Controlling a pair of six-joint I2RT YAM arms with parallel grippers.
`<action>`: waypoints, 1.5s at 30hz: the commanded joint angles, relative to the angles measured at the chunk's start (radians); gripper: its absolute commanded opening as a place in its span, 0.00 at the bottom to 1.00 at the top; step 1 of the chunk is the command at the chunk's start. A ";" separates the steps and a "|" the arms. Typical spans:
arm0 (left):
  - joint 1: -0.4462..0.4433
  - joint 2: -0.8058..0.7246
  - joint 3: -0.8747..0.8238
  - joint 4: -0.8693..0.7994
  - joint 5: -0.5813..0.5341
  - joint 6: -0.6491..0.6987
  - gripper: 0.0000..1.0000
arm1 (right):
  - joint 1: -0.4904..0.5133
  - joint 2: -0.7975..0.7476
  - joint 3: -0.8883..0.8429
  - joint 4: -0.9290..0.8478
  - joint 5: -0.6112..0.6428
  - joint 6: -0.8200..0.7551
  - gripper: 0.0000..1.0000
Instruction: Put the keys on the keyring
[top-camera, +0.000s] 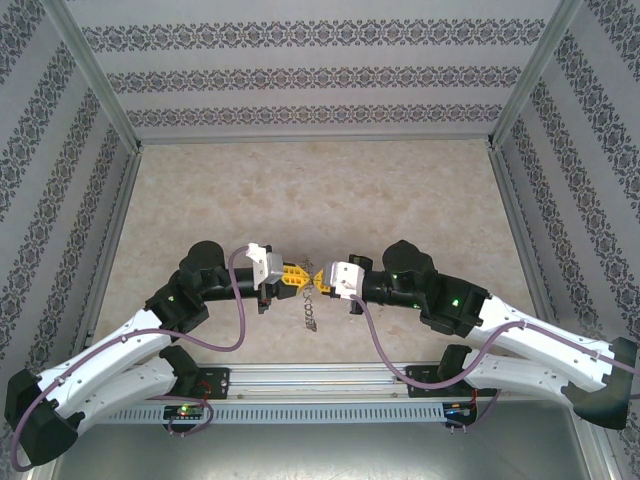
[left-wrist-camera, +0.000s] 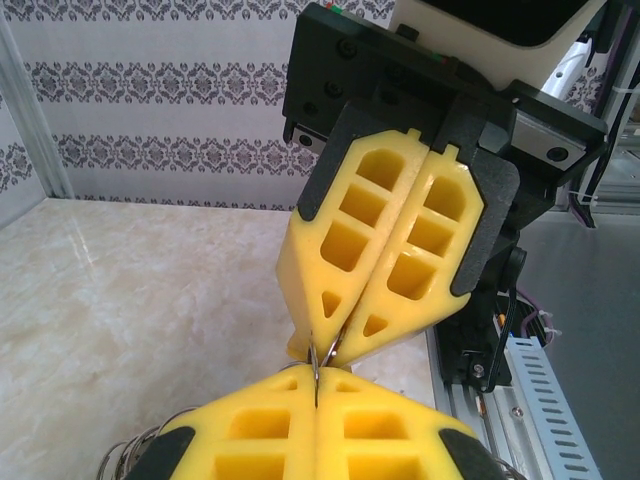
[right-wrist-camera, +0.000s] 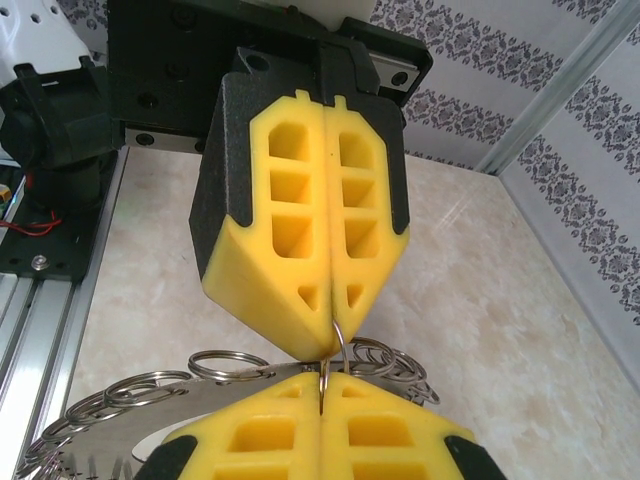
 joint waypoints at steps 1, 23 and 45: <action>-0.007 -0.001 0.021 0.085 0.032 0.007 0.00 | 0.021 0.001 0.027 0.121 -0.106 0.023 0.00; -0.008 0.003 0.021 0.077 0.029 0.013 0.00 | 0.011 -0.011 0.027 0.142 -0.120 0.028 0.00; -0.020 0.007 0.028 0.046 0.011 0.034 0.00 | 0.004 0.003 0.041 0.162 -0.120 0.041 0.00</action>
